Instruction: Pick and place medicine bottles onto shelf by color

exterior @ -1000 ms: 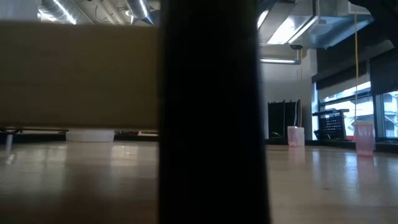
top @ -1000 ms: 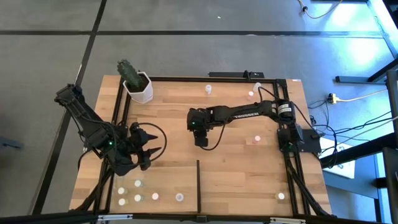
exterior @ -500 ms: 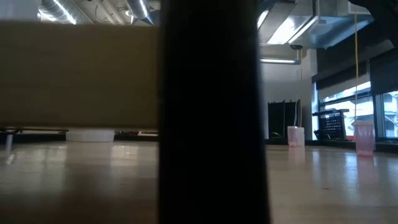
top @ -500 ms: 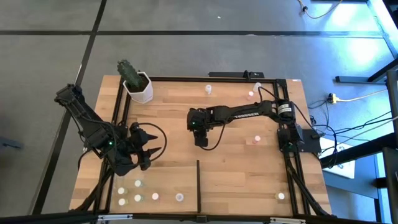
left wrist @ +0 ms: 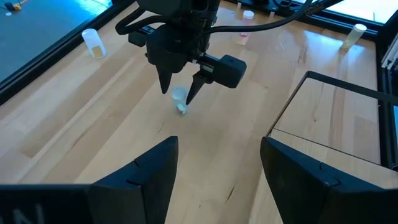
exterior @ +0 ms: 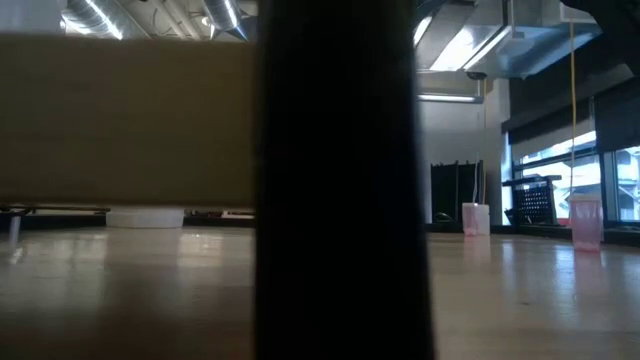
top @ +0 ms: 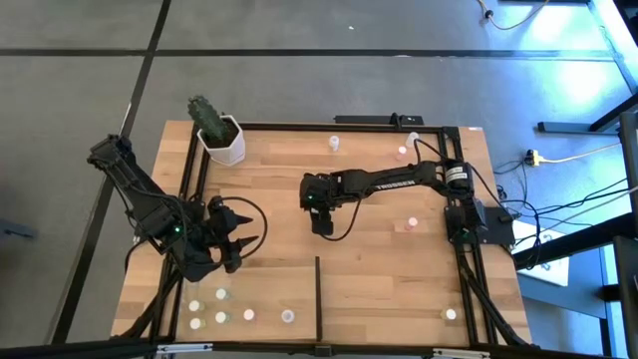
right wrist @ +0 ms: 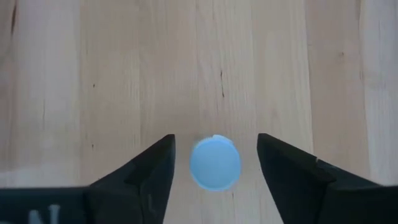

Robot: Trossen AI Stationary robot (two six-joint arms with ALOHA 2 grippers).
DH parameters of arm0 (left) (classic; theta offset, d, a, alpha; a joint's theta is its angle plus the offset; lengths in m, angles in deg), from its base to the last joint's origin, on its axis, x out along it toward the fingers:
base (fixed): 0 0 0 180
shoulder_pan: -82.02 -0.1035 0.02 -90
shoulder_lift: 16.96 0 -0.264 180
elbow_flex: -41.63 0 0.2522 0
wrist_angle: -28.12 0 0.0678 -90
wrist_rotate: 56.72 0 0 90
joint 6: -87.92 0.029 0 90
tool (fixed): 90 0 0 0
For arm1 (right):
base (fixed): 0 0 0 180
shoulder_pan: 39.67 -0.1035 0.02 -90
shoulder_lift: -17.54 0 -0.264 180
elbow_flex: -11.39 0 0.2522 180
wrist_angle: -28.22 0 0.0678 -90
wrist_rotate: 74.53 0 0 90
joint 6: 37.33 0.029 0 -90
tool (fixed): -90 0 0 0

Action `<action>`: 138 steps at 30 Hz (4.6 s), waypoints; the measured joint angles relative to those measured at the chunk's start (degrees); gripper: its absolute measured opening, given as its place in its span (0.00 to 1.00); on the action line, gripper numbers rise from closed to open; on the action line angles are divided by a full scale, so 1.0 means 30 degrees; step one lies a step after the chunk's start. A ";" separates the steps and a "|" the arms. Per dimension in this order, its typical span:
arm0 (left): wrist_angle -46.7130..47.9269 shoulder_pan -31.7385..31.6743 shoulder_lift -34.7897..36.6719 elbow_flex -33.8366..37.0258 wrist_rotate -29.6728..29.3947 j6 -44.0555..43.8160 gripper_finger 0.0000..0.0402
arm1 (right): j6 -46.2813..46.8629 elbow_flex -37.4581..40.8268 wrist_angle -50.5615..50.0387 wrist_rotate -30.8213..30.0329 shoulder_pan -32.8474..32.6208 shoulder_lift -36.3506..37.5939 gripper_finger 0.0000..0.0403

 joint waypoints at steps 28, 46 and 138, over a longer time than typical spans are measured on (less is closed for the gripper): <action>0.0007 -0.0007 0.0000 0.0000 -0.0006 0.0001 0.55 | 0.0958 -0.0195 -0.0397 0.0072 -0.0007 0.0650 0.59; 0.0000 -0.0380 0.0003 0.0000 0.0067 0.0172 0.55 | 0.0943 -0.7107 -0.7496 -0.0080 -0.0420 0.0889 0.59; -1.2786 -1.7216 -1.2327 0.0000 1.8084 2.1997 0.55 | 0.1942 -1.3894 -1.5824 -0.5333 -0.4473 0.6360 0.59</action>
